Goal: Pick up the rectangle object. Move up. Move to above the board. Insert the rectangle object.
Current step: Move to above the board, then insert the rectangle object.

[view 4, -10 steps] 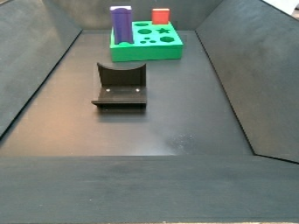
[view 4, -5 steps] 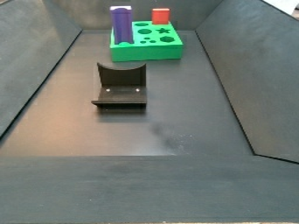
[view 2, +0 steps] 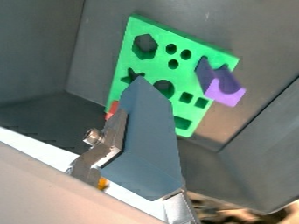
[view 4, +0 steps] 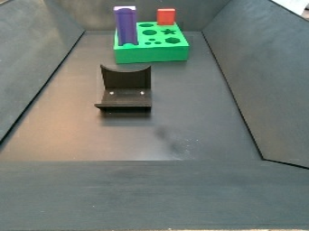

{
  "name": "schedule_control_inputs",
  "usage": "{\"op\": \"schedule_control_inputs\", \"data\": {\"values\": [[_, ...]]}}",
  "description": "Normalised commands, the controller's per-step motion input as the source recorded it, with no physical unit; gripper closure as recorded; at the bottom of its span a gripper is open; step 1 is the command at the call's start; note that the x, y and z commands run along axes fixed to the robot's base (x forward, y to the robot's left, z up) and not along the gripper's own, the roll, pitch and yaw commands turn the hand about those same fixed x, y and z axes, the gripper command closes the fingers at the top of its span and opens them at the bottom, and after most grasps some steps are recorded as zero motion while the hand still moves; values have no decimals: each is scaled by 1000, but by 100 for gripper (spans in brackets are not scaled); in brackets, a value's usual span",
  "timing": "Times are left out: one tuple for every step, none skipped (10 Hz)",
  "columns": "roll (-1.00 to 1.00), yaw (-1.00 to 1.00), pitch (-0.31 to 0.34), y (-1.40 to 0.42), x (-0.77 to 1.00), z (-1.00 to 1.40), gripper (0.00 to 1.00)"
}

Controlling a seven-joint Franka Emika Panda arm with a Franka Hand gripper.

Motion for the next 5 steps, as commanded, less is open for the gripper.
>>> {"op": "schedule_control_inputs", "data": {"values": [[139,1000,77,-67,85,15,100],[154,829,89,-51,85,7,100],[154,569,88,-43,85,9,100],[149,301,88,-40,83,14,100],[0,0,-1,-17,0,0,100]]}}
